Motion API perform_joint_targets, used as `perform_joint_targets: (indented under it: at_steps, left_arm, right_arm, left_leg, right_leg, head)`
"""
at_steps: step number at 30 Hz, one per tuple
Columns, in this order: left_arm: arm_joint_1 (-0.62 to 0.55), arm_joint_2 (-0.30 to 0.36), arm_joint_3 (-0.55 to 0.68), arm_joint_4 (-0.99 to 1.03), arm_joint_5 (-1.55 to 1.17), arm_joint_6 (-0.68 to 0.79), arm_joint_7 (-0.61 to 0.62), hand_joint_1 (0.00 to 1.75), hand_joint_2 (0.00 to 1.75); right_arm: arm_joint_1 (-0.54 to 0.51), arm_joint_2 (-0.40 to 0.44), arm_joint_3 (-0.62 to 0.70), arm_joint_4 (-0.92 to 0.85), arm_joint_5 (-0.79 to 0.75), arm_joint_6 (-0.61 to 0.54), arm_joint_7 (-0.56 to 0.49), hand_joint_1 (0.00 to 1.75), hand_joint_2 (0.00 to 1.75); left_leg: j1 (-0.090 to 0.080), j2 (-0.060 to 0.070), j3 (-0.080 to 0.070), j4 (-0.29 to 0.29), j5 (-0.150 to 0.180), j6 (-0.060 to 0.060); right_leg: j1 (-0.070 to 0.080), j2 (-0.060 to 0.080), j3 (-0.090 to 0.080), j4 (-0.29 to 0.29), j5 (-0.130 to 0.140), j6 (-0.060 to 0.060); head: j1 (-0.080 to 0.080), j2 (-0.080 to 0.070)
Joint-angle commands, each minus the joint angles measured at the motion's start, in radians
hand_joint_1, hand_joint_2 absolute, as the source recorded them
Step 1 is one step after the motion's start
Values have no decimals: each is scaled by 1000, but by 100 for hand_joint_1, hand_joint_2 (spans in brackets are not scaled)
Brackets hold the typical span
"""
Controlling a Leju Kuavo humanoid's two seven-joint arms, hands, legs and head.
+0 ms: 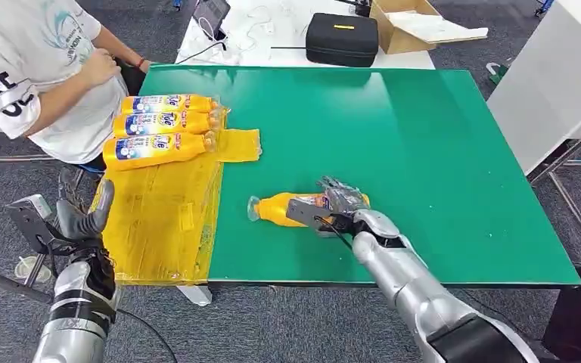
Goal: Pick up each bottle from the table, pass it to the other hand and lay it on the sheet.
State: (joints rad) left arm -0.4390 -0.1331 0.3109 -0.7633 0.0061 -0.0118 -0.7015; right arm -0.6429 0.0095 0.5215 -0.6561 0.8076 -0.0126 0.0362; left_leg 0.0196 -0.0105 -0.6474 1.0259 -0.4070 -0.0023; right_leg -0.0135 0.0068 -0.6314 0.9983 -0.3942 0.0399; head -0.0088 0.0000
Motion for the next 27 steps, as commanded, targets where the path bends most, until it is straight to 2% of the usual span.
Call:
perform_joint_targets:
  at_steps: [1,8,9,10,11,19,21,27]
  left_arm:
    - [-41,0,-7,102,-6,0,3,0,175]
    - [-60,1,-15,138,-16,6,3,0,175]
    - [-66,1,-15,153,-16,11,3,0,175]
    - [-70,1,-18,158,-20,14,3,0,175]
    - [-75,-2,-19,166,-17,9,3,0,175]
    - [-73,-10,-63,170,-45,9,3,0,175]
    - [-66,-16,-82,169,-46,-13,3,0,175]
    - [-36,-40,-102,127,-18,-62,14,0,175]
  right_arm:
    - [-76,-5,52,129,0,19,5,0,175]
    - [-98,-1,87,196,-12,104,-27,0,175]
    - [-100,-1,96,203,-13,115,-33,14,175]
    - [-100,1,98,210,-21,128,-44,169,175]
    - [-101,1,106,218,-22,140,-51,175,175]
    - [-78,-5,86,181,-114,127,-160,175,175]
    - [-26,-7,20,93,-208,69,-231,175,175]
    - [79,12,-59,-90,-309,-36,-291,175,175]
  left_leg:
    - [0,0,4,0,-1,1]
    - [0,-1,2,0,0,1]
    - [0,0,2,0,0,1]
    - [0,-1,4,0,0,1]
    - [0,-1,3,0,0,1]
    - [0,-1,6,-1,-1,1]
    - [0,-1,5,-1,0,1]
    - [0,0,6,-1,-1,1]
  right_leg:
    - [0,-1,4,0,-1,-1]
    - [0,-2,3,0,-1,-1]
    - [0,-1,2,0,0,-1]
    - [0,-2,4,0,-1,-1]
    - [0,-2,3,0,-1,-1]
    - [1,-3,7,-1,-1,-2]
    - [1,-3,5,-1,-1,-1]
    - [1,-2,6,-1,-1,-1]
  head:
    - [0,0]
    - [0,0]
    - [0,0]
    - [0,0]
    - [0,0]
    - [1,0]
    - [0,0]
    - [0,0]
